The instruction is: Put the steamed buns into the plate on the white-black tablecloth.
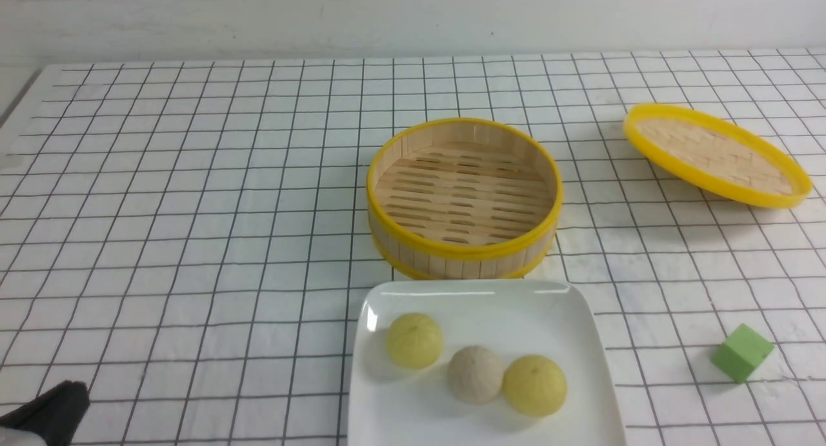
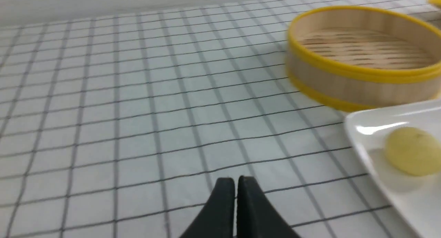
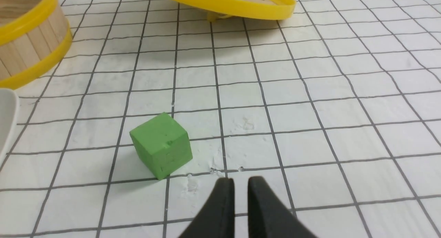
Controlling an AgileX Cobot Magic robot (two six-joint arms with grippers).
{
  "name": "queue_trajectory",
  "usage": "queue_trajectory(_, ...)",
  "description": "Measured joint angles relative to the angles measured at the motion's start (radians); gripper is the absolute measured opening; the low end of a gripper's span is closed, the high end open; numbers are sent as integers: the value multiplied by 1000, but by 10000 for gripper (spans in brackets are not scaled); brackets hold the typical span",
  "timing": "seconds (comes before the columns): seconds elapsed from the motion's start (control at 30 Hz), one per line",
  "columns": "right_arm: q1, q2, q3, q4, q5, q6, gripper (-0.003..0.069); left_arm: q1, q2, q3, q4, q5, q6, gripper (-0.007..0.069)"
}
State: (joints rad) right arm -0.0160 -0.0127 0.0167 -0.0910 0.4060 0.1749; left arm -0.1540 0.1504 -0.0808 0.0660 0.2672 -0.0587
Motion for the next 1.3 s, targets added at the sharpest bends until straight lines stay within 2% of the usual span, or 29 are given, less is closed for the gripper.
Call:
queue_trajectory(0.07, 0, 0, 0, 0, 0, 0, 90, 106, -3, 59, -18, -19, -8, 36)
queue_trajectory(0.1, 0, 0, 0, 0, 0, 0, 90, 115, -5, 59, -18, -19, -8, 36)
queue_trajectory(0.13, 0, 0, 0, 0, 0, 0, 92, 165, -27, 90, -14, -11, -23, 37)
queue_trajectory(0.3, 0, 0, 0, 0, 0, 0, 93, 207, -146, 109, 24, 32, -37, 39)
queue_trajectory(0.47, 0, 0, 0, 0, 0, 0, 93, 206, -161, 109, 16, 89, -37, 46)
queue_trajectory(0.9, 0, 0, 0, 0, 0, 0, 107, 62, -162, 107, 1, 99, -39, 55)
queue_trajectory(1.3, 0, 0, 0, 0, 0, 0, 118, 59, -162, 107, 5, 99, -39, 69)
